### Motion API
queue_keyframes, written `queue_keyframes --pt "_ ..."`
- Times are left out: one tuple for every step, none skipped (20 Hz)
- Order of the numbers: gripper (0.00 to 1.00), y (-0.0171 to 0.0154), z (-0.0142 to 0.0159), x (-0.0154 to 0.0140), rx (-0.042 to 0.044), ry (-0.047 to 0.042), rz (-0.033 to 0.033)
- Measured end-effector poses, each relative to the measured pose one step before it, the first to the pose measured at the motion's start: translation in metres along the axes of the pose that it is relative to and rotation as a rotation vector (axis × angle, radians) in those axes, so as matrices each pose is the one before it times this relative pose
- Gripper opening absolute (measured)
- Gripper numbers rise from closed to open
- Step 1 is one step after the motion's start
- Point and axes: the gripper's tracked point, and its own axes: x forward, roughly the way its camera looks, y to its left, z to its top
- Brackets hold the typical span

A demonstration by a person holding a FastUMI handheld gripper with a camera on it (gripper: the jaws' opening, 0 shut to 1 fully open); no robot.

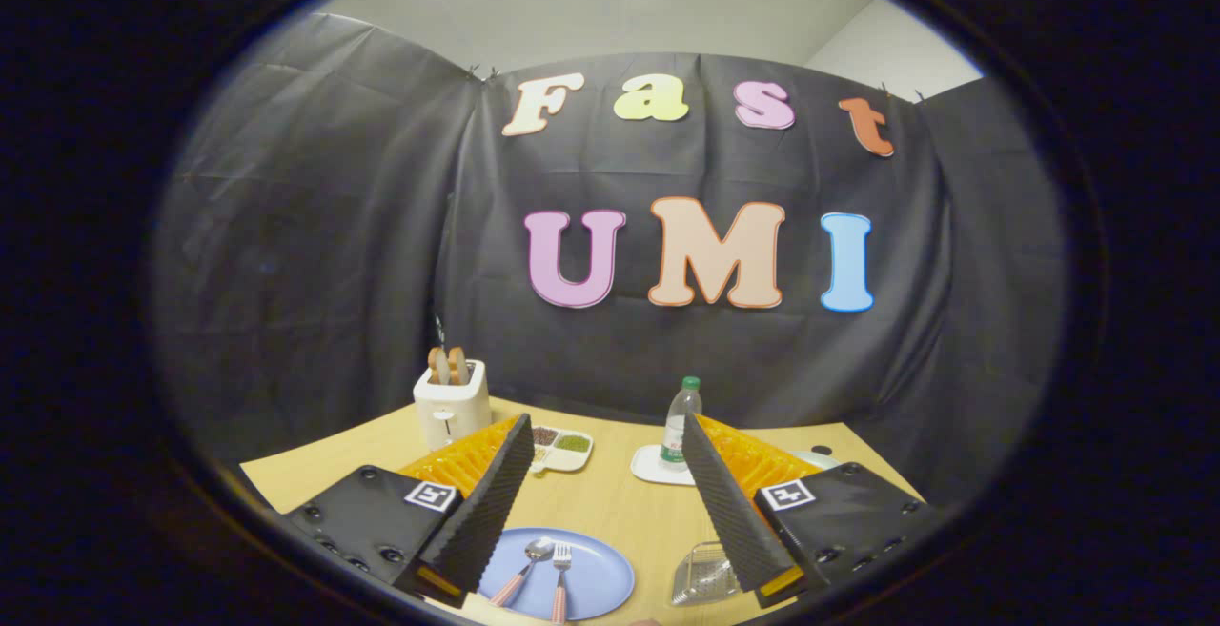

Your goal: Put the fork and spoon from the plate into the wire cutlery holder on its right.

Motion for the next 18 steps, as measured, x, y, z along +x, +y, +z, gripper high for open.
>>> queue_keyframes --pt "0.99 0.00185 -0.00694 0.00038 -0.00495 0.01499 0.0056" --pt "0.99 0.0007 -0.00636 0.0019 -0.00532 0.01695 0.00455" --pt "0.99 0.00154 -0.00836 0.00115 -0.00323 0.01762 0.00598" --pt "0.99 0.00197 -0.00797 0.00174 -0.00256 0.01942 0.00629" --pt "0.99 0.00263 -0.00877 0.00158 -0.00214 0.02186 0.00754" --pt "0.99 0.00225 -0.00923 0.00245 -0.00177 0.02366 0.00806" --pt "0.99 0.00313 -0.01152 0.00161 -0.00283 0.02661 0.01026" --pt "0.99 0.00315 -0.01056 0.003 -0.00282 0.02739 0.01181" --pt "0.99 0.00125 -0.01038 0.00038 -0.00309 0.02461 0.00599" --pt "0.99 0.00169 -0.0089 0.00178 -0.0026 0.02154 0.00648" --pt "0.99 0.00113 -0.00951 0.00208 -0.00215 0.02145 0.00436" --pt "0.99 0.00092 -0.0093 0.00174 -0.00319 0.02009 0.00274" --pt "0.99 0.002 -0.00899 0.00181 -0.00414 0.02198 0.00551" --pt "0.99 0.0015 -0.00859 0.00281 -0.00425 0.02245 0.00389" --pt "0.99 0.00056 -0.00944 0.00267 -0.00434 0.02106 0.00252" --pt "0.99 0.001 -0.00842 0.00287 -0.00224 0.02145 0.0044" --pt "0.99 0.00103 -0.009 0.00335 -0.00013 0.01915 0.00187" --pt "1.0 0.00144 -0.00816 0.00268 -0.00006 0.02219 0.00203"
